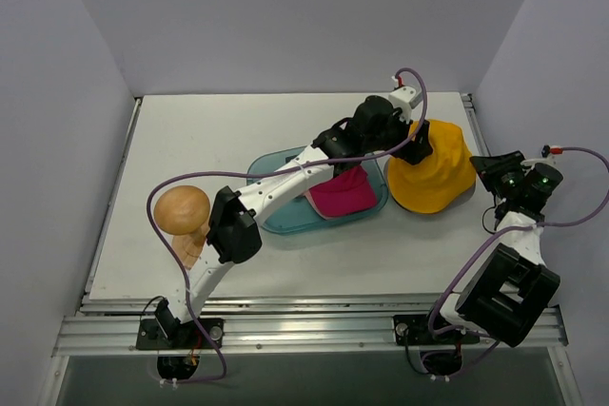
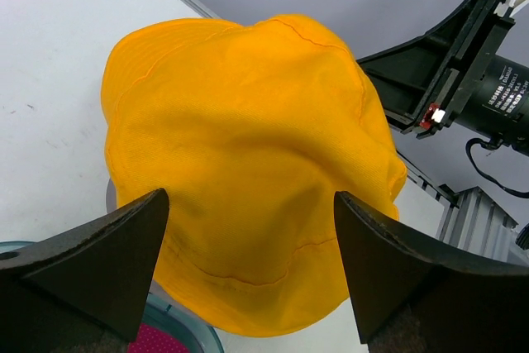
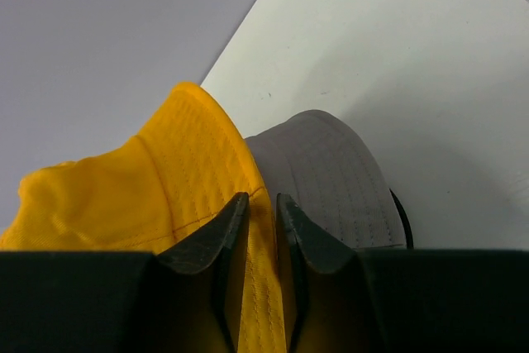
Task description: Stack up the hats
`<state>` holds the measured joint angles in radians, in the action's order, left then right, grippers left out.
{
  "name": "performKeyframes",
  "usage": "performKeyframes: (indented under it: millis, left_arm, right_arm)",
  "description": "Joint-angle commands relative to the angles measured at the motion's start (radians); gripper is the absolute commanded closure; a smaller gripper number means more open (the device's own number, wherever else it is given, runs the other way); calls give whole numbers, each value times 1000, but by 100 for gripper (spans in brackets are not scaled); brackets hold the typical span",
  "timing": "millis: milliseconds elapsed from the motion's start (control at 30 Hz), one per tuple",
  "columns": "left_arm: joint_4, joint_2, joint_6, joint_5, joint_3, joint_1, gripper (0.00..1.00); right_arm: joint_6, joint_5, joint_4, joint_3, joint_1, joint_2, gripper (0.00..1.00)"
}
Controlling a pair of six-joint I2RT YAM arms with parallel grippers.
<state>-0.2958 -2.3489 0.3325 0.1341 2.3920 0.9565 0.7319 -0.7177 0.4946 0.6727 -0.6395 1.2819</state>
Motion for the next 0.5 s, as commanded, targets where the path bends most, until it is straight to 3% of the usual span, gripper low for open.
performKeyframes:
  millis: [0, 100, 467]
  left_arm:
    - [24, 19, -4, -16, -1, 5, 10]
    - [23, 22, -4, -17, -2, 4, 10]
    - [24, 23, -4, -25, -19, 5, 10]
  right_arm:
    - [-6, -5, 65, -12, 3, 2, 85]
    - [-2, -9, 82, -24, 0, 8, 100]
    - [-51, 95, 22, -47, -3, 16, 100]
